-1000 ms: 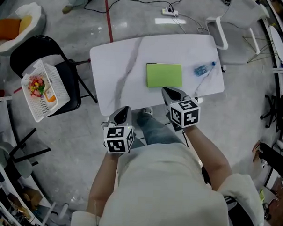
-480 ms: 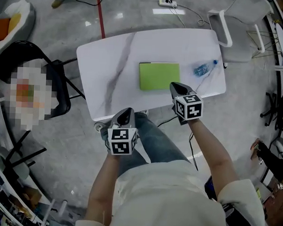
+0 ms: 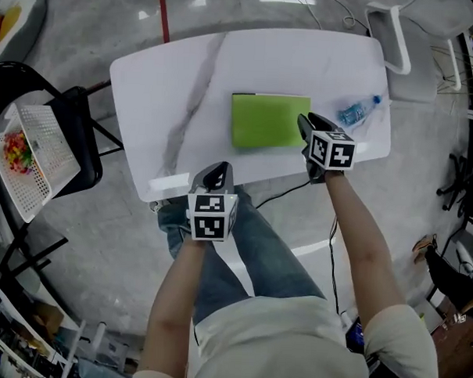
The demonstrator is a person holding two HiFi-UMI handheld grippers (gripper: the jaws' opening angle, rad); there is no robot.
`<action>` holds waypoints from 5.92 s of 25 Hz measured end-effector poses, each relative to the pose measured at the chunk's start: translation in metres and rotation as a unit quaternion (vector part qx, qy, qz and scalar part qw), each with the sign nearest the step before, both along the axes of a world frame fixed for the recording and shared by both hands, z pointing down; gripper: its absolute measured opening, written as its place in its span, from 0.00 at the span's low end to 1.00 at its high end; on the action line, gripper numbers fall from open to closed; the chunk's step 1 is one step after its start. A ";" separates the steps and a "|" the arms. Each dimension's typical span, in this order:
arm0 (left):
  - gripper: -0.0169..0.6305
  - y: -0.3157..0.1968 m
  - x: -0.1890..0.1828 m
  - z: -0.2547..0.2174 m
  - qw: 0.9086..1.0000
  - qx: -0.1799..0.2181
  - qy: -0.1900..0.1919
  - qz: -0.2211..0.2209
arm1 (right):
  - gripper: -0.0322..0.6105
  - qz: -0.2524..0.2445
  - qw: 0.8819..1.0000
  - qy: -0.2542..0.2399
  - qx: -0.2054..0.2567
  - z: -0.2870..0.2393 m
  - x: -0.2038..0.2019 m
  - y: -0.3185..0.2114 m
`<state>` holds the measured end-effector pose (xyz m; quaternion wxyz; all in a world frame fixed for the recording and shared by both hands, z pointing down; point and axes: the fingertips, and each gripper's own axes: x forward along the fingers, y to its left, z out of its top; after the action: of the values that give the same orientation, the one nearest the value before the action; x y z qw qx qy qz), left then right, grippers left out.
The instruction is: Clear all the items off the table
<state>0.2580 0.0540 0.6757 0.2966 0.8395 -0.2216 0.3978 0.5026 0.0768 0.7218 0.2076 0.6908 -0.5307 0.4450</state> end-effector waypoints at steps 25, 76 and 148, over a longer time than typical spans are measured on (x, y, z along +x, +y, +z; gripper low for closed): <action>0.69 0.000 0.081 0.120 0.993 -0.113 -0.009 0.025 | 0.68 -0.023 0.997 -0.065 -0.016 0.089 0.026 -0.007; 0.43 -0.040 -0.066 0.027 0.994 -0.060 0.041 -0.082 | 0.56 -0.049 0.994 -0.033 0.089 -0.041 -0.124 -0.053; 0.42 -0.101 -0.590 -0.223 0.926 0.060 0.088 -0.361 | 0.48 -0.357 0.918 -0.058 0.165 -0.298 -0.656 -0.193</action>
<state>-0.3321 -0.0470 0.4527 0.3877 0.7505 -0.5062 0.1738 -0.1537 -0.1158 0.4239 0.2046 0.4532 -0.8188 0.2869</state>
